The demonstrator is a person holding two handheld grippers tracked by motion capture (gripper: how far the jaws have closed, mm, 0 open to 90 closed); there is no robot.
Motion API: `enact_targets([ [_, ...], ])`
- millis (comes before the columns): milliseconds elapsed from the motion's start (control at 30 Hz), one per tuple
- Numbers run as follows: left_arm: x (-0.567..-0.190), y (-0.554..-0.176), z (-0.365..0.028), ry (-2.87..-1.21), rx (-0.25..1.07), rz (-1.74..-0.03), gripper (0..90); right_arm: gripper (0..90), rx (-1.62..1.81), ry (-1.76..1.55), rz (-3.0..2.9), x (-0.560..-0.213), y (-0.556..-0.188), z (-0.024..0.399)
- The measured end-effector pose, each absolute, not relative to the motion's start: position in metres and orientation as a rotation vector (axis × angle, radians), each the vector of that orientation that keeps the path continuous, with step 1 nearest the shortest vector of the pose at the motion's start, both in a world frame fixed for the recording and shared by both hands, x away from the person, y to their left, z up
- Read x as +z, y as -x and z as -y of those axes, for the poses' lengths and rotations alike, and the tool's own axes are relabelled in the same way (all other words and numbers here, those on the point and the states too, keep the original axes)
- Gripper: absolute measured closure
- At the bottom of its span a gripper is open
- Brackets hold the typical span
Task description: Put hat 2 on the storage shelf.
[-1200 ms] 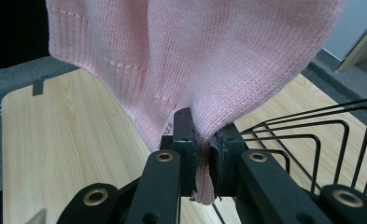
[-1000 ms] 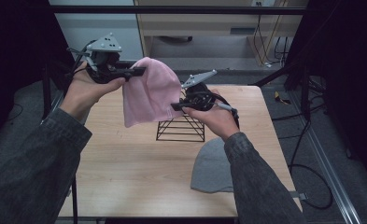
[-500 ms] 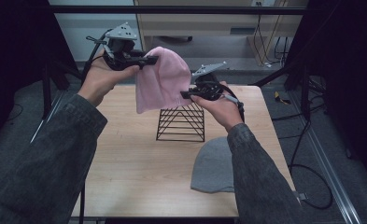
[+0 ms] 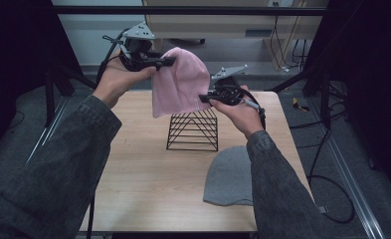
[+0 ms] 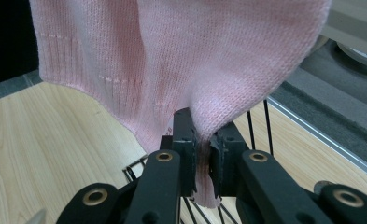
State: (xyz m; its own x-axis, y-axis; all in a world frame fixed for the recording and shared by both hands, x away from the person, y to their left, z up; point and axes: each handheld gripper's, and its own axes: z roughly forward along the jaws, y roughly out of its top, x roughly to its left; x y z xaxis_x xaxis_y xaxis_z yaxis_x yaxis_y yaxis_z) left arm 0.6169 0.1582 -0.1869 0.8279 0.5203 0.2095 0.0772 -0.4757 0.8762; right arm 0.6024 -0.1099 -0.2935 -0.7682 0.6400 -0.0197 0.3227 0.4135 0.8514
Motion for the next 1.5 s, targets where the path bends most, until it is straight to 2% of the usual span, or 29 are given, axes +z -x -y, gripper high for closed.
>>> enact_targets([
  [767, -0.229, -0.626, -0.136, -2.012, 0.537, -0.448, 77.1, 81.5, 1.257, -0.896, -2.280, -0.339, -0.589, 0.138],
  [1267, -0.257, -0.610, -0.120, -2.068, 0.505, -0.418, 76.7, 80.2, 1.155, -0.919, -2.351, -0.371, -0.582, 0.142],
  [1333, -0.261, -0.607, -0.118, -2.070, 0.500, -0.417, 77.0, 76.6, 1.148, -0.929, -2.361, -0.374, -0.581, 0.144],
  [1500, -0.275, -0.602, -0.113, -2.083, 0.493, -0.418, 77.6, 55.1, 1.126, -0.976, -2.383, -0.379, -0.576, 0.150],
])
